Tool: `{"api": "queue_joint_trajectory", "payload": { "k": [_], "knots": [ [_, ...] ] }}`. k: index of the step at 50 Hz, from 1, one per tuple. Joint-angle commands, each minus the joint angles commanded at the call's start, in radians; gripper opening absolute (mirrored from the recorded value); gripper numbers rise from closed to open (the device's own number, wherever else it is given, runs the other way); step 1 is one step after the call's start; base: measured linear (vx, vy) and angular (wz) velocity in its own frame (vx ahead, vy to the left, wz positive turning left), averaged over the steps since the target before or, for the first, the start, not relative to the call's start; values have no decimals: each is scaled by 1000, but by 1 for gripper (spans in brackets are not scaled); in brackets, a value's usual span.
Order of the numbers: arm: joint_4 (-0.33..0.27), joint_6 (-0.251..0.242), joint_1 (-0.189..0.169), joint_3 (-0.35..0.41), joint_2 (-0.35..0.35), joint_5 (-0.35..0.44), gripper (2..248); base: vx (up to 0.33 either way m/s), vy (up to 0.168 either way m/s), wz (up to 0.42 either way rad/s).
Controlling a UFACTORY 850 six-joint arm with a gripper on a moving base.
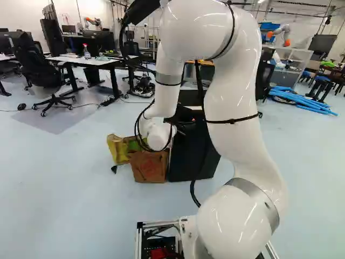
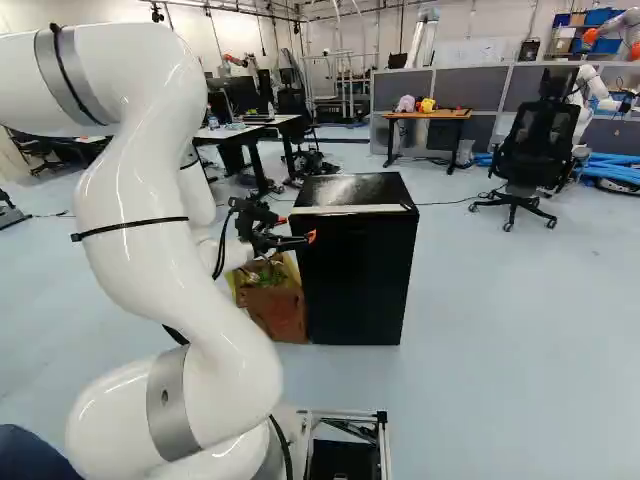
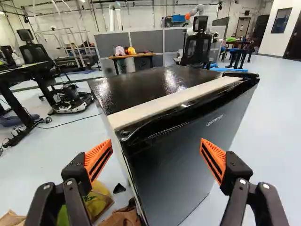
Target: Grab a drink from the fridge
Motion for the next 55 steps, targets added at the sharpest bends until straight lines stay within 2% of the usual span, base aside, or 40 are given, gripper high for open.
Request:
{"api": "queue_joint_trajectory", "payload": {
  "k": [28,55],
  "knots": [
    [74,0,9,-41,-25,0,247,0,0,0],
    [141,0,11,-45,-28,0,247,0,0,0]
  ]
}}
